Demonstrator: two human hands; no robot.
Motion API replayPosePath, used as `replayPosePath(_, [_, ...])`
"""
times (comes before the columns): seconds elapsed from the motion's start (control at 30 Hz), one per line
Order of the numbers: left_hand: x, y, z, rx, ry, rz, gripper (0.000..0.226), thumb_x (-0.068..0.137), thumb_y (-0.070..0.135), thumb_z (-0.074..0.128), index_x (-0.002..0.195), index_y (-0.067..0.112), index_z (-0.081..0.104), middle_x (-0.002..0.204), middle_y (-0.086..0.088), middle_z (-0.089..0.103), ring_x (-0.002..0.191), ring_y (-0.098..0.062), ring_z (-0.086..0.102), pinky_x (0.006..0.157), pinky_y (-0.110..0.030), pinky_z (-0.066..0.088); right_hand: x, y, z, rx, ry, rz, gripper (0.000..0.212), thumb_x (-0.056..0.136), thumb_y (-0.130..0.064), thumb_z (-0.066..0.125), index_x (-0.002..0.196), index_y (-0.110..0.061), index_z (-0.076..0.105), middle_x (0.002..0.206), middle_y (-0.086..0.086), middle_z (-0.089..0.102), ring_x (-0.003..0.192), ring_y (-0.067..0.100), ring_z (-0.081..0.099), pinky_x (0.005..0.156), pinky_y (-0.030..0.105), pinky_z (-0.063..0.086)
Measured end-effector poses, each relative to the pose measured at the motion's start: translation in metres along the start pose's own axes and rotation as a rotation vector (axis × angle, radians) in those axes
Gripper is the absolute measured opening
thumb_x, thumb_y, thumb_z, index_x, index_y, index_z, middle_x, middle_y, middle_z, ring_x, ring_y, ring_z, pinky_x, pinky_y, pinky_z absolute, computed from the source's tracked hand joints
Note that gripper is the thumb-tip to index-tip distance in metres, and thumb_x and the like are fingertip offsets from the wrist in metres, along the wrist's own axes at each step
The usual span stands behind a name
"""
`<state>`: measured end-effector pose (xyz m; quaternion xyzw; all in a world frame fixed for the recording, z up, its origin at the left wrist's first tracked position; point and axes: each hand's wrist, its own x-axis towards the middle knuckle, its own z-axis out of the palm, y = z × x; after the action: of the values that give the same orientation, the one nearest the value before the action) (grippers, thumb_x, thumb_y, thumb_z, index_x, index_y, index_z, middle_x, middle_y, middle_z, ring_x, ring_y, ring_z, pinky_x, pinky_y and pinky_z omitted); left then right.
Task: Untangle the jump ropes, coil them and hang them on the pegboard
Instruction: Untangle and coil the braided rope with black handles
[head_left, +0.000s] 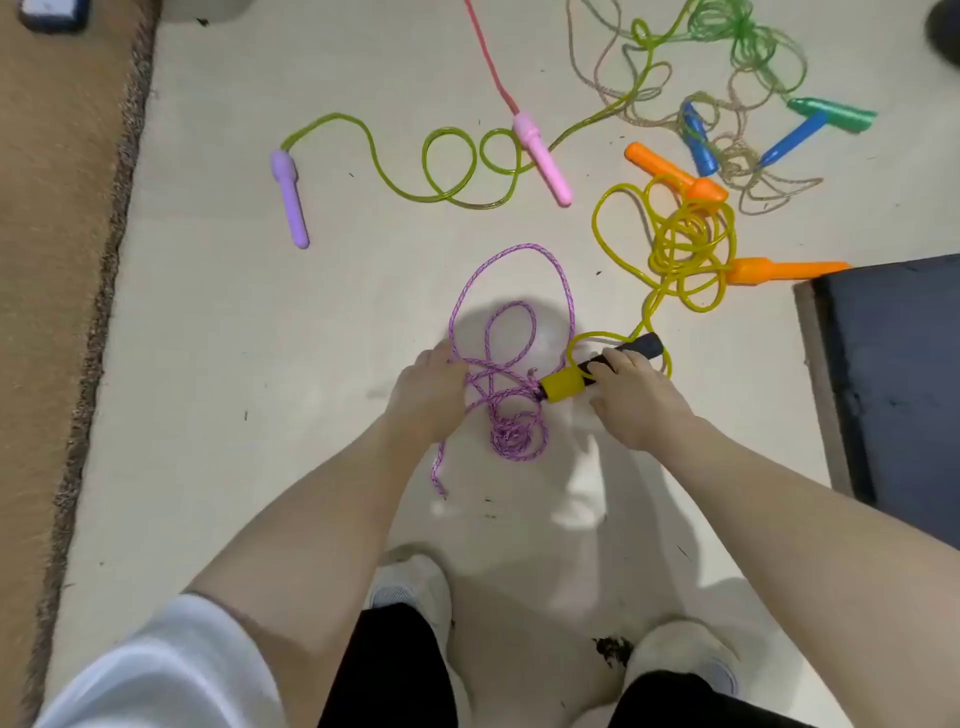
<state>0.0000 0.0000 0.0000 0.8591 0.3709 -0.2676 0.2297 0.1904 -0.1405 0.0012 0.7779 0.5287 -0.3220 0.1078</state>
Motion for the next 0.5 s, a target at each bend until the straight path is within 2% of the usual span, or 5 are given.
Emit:
replayPosePath(0.17, [0.032, -0.01, 0.045, 0.097, -0.038, 0.077, 0.053, 0.092, 0.025, 0.048, 0.143, 0.021, 0.031, 0.153, -0.011, 0.018, 0.135, -0.03, 0.028, 0.104, -0.039, 0.033, 0.041, 0.003, 0.03, -0.08, 0.032, -0.061, 0.042, 0.092, -0.023, 0.047, 0.133, -0.015, 0.041, 0.13, 0.005, 0.047, 0.123, 0.028, 0.04, 0.094, 0.035, 0.035])
replayPosePath(0.3, [0.042, -0.007, 0.059, 0.148, 0.093, 0.085, 0.055, 0.088, 0.034, 0.052, 0.139, 0.019, 0.035, 0.142, -0.008, 0.031, 0.126, -0.027, 0.032, 0.093, -0.035, 0.037, 0.056, -0.003, 0.037, -0.218, 0.099, -0.047, 0.039, 0.088, -0.024, 0.052, 0.125, -0.015, 0.044, 0.118, 0.006, 0.052, 0.112, 0.029, 0.049, 0.093, 0.036, 0.033])
replayPosePath(0.37, [0.039, -0.003, 0.066, 0.146, 0.1, 0.117, 0.056, 0.087, 0.041, 0.051, 0.137, 0.02, 0.037, 0.137, -0.007, 0.035, 0.123, -0.027, 0.035, 0.096, -0.035, 0.032, 0.054, -0.005, 0.043, -0.261, 0.05, -0.07, 0.039, 0.088, -0.027, 0.054, 0.124, -0.015, 0.042, 0.12, 0.006, 0.053, 0.112, 0.029, 0.05, 0.091, 0.037, 0.036])
replayPosePath(0.43, [0.034, 0.0, 0.074, 0.049, 0.106, 0.182, 0.061, 0.085, 0.05, 0.037, 0.137, 0.019, 0.037, 0.136, -0.008, 0.036, 0.122, -0.029, 0.037, 0.099, -0.037, 0.029, 0.049, -0.005, 0.046, -0.111, 0.019, -0.076, 0.045, 0.088, -0.037, 0.057, 0.124, -0.015, 0.04, 0.12, 0.007, 0.055, 0.111, 0.03, 0.051, 0.087, 0.039, 0.04])
replayPosePath(0.5, [0.029, 0.004, 0.079, -0.183, 0.089, 0.267, 0.073, 0.081, 0.056, 0.021, 0.141, 0.017, 0.034, 0.141, -0.011, 0.033, 0.122, -0.03, 0.037, 0.102, -0.038, 0.031, 0.04, -0.002, 0.042, 0.32, 0.113, 0.022, 0.052, 0.089, -0.041, 0.057, 0.127, -0.012, 0.037, 0.109, 0.007, 0.06, 0.101, 0.031, 0.057, 0.078, 0.039, 0.044])
